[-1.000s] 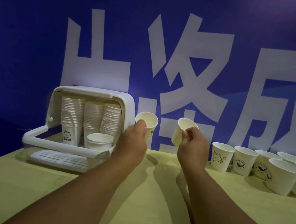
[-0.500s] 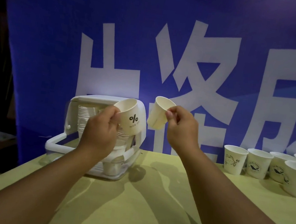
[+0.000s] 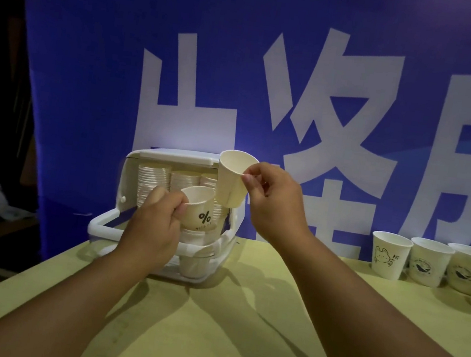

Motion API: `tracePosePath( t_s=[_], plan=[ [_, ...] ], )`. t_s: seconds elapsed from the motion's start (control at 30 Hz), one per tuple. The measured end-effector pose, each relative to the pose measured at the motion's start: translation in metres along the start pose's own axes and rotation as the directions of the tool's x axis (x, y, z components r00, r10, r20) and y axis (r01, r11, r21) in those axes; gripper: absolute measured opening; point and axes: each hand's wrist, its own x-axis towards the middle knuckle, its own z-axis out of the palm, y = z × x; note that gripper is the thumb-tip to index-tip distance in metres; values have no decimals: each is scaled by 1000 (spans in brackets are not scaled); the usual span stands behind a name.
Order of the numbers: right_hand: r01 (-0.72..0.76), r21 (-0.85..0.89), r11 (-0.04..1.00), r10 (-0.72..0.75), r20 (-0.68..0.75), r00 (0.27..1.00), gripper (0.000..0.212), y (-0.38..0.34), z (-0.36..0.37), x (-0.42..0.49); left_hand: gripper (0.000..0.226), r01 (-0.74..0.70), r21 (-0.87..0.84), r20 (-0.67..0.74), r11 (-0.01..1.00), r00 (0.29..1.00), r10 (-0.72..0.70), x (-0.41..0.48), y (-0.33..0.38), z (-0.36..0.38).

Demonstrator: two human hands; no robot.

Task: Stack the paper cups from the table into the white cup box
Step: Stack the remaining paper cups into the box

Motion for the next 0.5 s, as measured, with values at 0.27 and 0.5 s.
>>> tracePosePath(
  t_s=[0.27, 0.5],
  plan=[
    [7, -2, 1000, -7, -42, 999, 14, -4, 4, -4, 16, 30, 129, 194, 991, 980, -55, -6, -1, 4],
    [20, -78, 997, 0, 246, 969, 14, -7, 12, -13, 10, 112, 35, 88, 993, 989, -115, -6, 3, 1]
  ],
)
